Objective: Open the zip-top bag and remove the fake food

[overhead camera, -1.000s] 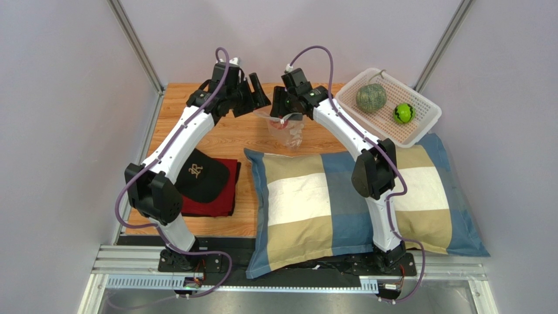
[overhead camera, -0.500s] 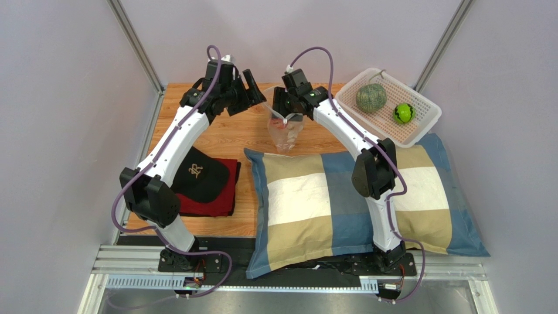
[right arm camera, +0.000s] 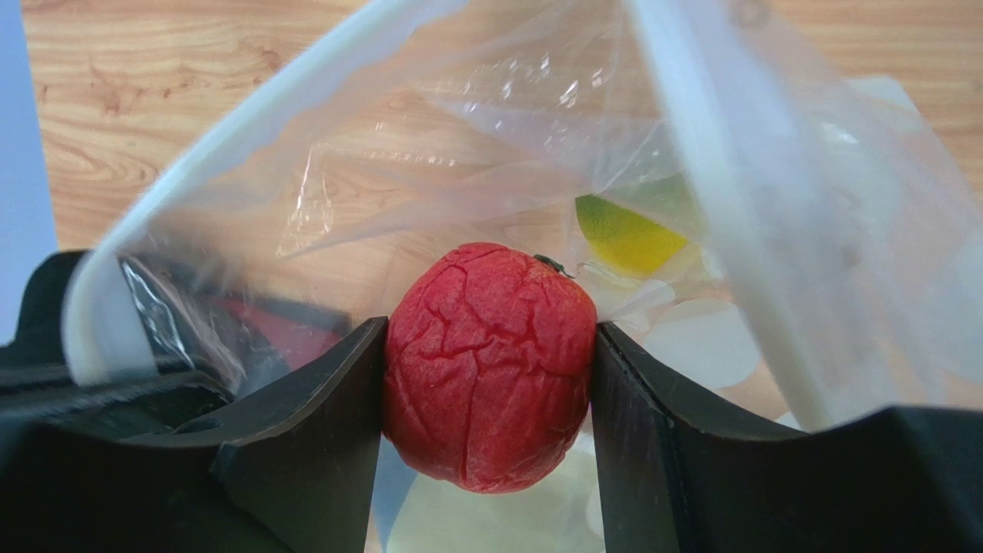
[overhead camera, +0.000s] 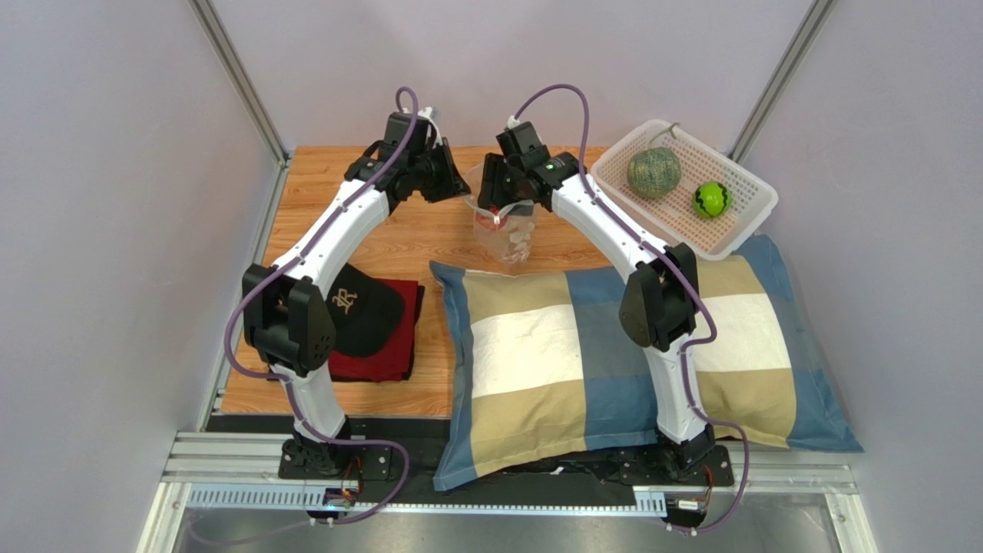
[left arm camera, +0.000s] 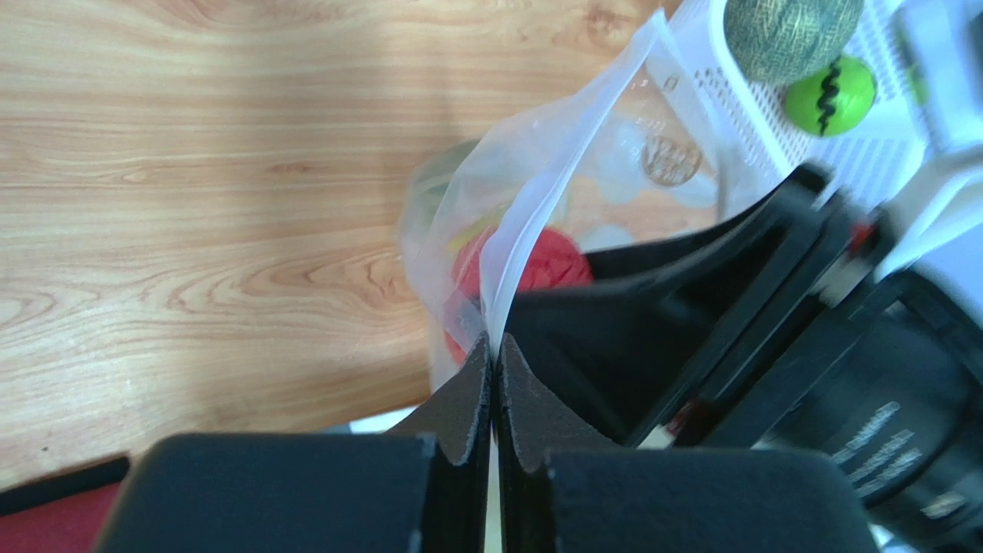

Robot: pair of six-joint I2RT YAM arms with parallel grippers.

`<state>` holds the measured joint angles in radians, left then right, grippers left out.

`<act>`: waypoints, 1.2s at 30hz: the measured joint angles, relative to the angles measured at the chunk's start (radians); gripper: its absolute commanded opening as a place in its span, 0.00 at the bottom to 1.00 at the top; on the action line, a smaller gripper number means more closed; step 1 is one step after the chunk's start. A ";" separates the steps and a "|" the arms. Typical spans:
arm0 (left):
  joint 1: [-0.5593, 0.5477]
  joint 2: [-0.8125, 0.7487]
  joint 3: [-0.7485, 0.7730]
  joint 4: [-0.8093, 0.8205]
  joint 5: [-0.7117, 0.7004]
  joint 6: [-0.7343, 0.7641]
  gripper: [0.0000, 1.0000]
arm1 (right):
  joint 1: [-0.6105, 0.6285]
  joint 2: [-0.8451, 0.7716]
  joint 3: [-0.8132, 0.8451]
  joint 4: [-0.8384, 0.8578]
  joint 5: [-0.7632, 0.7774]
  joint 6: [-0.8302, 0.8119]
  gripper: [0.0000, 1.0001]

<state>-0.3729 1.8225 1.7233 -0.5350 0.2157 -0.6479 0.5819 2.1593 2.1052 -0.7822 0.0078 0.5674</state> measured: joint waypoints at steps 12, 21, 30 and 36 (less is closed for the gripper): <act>-0.079 -0.135 -0.153 0.130 0.081 0.079 0.00 | -0.032 0.079 0.244 -0.133 0.040 0.266 0.00; -0.076 -0.187 -0.264 0.135 0.062 0.097 0.00 | -0.103 0.064 0.138 -0.120 -0.200 0.521 0.00; -0.060 -0.174 -0.245 0.119 0.057 0.129 0.00 | -0.126 -0.081 -0.129 -0.011 -0.398 0.555 0.00; 0.017 -0.148 -0.163 0.060 0.077 0.145 0.00 | -0.140 -0.176 -0.293 0.225 -0.553 0.382 0.00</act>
<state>-0.3557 1.6745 1.5600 -0.4755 0.2924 -0.5030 0.4416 1.9835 1.8118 -0.5575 -0.5449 0.9497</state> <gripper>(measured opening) 0.006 0.595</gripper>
